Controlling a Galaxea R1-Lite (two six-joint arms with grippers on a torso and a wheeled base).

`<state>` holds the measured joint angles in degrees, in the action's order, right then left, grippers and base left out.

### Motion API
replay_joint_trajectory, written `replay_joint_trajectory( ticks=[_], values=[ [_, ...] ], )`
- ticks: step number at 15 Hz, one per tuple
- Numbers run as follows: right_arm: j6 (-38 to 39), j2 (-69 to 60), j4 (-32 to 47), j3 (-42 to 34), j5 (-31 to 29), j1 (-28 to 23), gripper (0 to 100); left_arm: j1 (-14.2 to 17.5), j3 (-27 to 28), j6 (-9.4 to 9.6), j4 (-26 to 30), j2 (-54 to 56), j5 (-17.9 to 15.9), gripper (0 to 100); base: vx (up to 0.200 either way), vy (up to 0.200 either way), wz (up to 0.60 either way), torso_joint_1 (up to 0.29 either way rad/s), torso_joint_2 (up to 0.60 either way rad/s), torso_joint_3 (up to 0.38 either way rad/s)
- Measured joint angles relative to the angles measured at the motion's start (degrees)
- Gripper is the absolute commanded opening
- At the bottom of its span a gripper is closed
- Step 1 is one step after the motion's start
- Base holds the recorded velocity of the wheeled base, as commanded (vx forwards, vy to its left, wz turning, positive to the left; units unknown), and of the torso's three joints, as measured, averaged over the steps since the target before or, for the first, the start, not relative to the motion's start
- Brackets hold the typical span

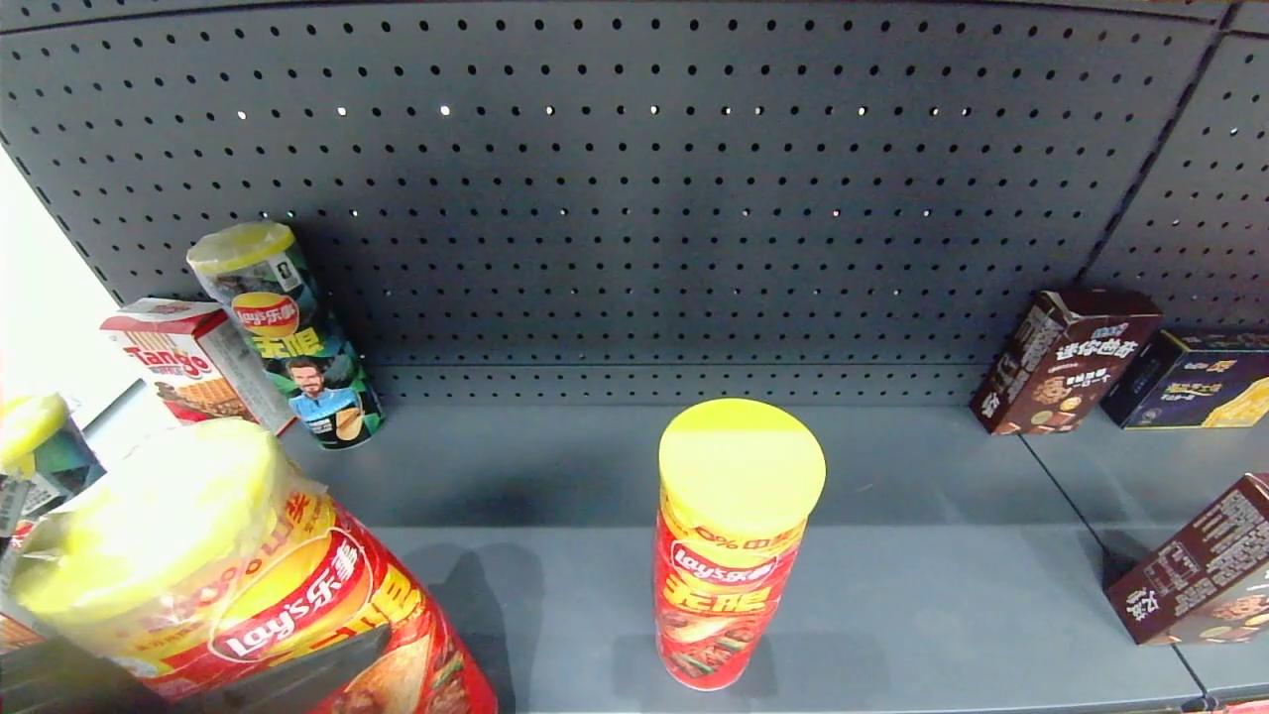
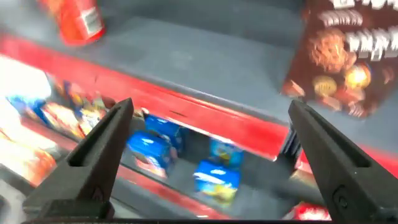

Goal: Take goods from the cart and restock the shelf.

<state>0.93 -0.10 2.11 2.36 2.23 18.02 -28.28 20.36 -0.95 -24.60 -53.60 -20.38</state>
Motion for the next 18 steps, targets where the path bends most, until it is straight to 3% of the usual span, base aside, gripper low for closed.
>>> replay_joint_trajectory(
  ticks=[2,4,6,8,9,10,13,14,16,18],
  values=[
    [1.01,-0.04,-0.12,0.06,-6.35,-0.74,100,0.0,0.11,0.0,-0.02,0.0,-0.02,0,0.0,0.0,0.0,0.0,0.0,0.0],
    [-3.68,-0.04,-0.06,0.09,-12.43,-0.96,100,0.0,0.11,0.0,-0.09,0.0,0.0,0,0.0,0.0,0.0,0.0,0.0,0.0],
    [-8.86,-0.06,0.07,0.09,-6.91,-0.99,100,-0.02,0.0,0.02,-0.06,0.02,-0.11,0,0.0,0.0,0.0,0.0,0.0,0.0],
    [-10.39,-0.06,-0.04,0.05,6.68,-0.79,100,-0.13,-0.11,0.0,-0.06,0.0,-1.49,0,0.0,0.0,0.0,0.0,0.0,0.0],
    [-10.14,-0.06,-0.2,-0.02,10.33,-0.72,100,-0.13,-0.11,0.0,-0.06,-0.01,-1.95,0,0.0,0.0,0.0,0.0,0.0,0.0],
    [-7.79,-0.04,-0.3,-0.06,8.96,-0.72,100,-0.11,-0.11,0.0,-0.06,-0.04,-2.02,0,0.0,0.0,0.0,0.0,0.0,0.0],
    [-0.88,-0.04,-0.74,-0.28,-4.58,-0.93,100,0.04,0.0,0.0,-0.06,-0.01,-2.06,0,0.0,0.0,0.0,0.0,0.0,0.0],
    [-0.93,-0.04,-0.78,-0.28,-5.27,-0.96,100,0.11,0.0,0.02,-0.06,-0.01,-2.06,0,0.0,0.0,0.0,0.0,0.0,0.0],
    [-6.58,-0.04,-0.72,-0.37,2.77,-1.05,100,0.23,0.04,0.06,-0.05,-0.11,-2.02,0,0.0,0.0,0.0,0.0,0.0,0.0],
    [-5.05,-0.04,-0.59,-0.37,1.95,-1.05,100,0.32,0.48,0.16,0.02,-0.54,-1.91,0,0.0,0.0,0.0,0.0,0.0,0.0]
  ],
)
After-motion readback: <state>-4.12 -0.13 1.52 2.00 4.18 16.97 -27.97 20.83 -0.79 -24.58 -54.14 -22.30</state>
